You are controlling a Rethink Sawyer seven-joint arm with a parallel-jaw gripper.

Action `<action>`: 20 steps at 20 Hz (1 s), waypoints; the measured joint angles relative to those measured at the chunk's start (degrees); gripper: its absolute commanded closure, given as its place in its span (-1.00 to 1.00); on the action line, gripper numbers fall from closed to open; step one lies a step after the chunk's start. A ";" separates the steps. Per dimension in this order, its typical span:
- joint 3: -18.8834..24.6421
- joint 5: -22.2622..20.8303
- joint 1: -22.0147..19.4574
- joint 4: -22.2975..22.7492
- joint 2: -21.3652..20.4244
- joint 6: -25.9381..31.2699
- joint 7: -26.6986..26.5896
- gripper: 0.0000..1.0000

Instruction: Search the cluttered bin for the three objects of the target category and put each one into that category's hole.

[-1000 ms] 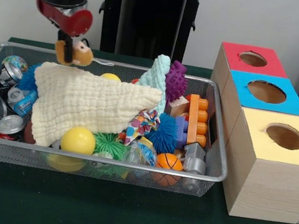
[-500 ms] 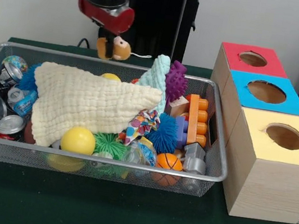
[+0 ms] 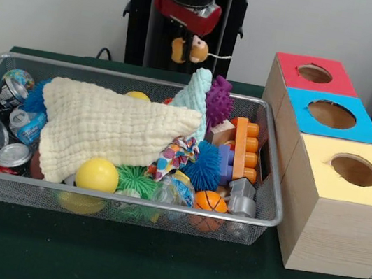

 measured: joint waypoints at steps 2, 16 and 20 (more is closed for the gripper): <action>-0.64 1.22 0.99 1.90 -0.45 -0.27 0.00 1.00; -2.90 12.97 6.00 13.02 -1.89 -4.60 0.01 1.00; -2.31 15.60 5.97 14.47 -1.57 -9.84 0.01 1.00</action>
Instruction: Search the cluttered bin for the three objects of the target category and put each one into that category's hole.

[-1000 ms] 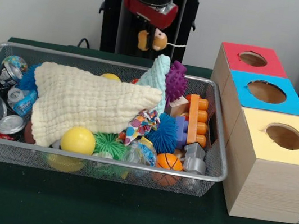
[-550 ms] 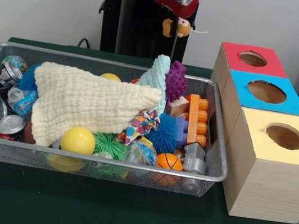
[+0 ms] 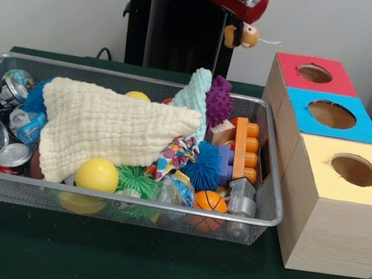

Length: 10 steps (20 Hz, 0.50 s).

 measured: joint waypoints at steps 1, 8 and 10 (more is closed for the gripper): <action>0.21 0.74 0.03 0.39 0.23 -2.20 0.00 1.00; 1.26 5.56 1.13 1.90 2.02 -13.40 0.00 1.00; 1.64 7.65 1.73 2.25 2.09 -13.99 0.01 1.00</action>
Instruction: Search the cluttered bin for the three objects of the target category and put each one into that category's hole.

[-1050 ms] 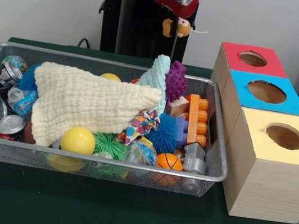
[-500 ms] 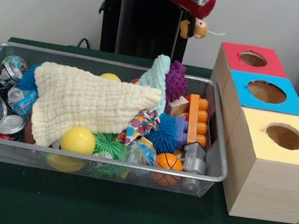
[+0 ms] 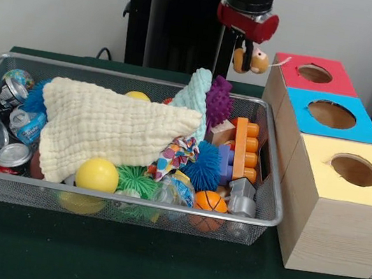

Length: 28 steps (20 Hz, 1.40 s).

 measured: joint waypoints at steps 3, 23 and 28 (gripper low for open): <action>0.27 3.02 1.15 0.74 -0.28 0.30 0.14 1.00; -19.04 6.75 24.23 -5.59 -3.34 16.88 9.76 1.00; -24.04 1.04 26.10 -9.72 -1.37 16.92 9.76 1.00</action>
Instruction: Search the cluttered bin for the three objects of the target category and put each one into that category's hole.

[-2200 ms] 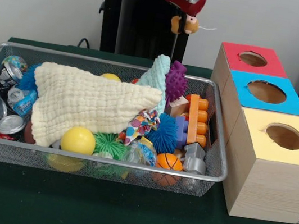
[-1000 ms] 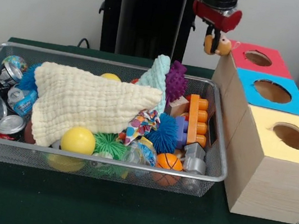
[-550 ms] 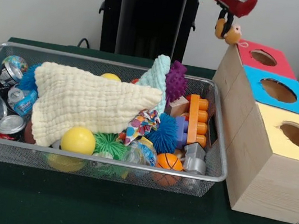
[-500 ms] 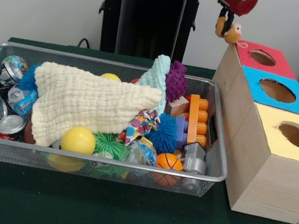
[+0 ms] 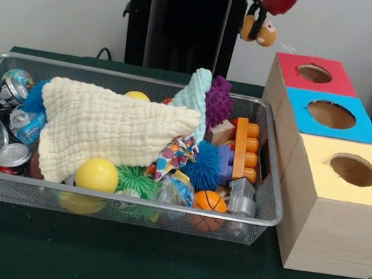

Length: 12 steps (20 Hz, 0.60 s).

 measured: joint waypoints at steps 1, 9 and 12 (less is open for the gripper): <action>-0.26 -0.24 -0.02 -0.28 0.08 0.02 0.00 1.00; 0.59 2.13 -2.70 -1.39 -0.75 0.99 0.00 1.00; 1.48 3.32 -4.31 -1.39 -1.36 1.43 0.00 1.00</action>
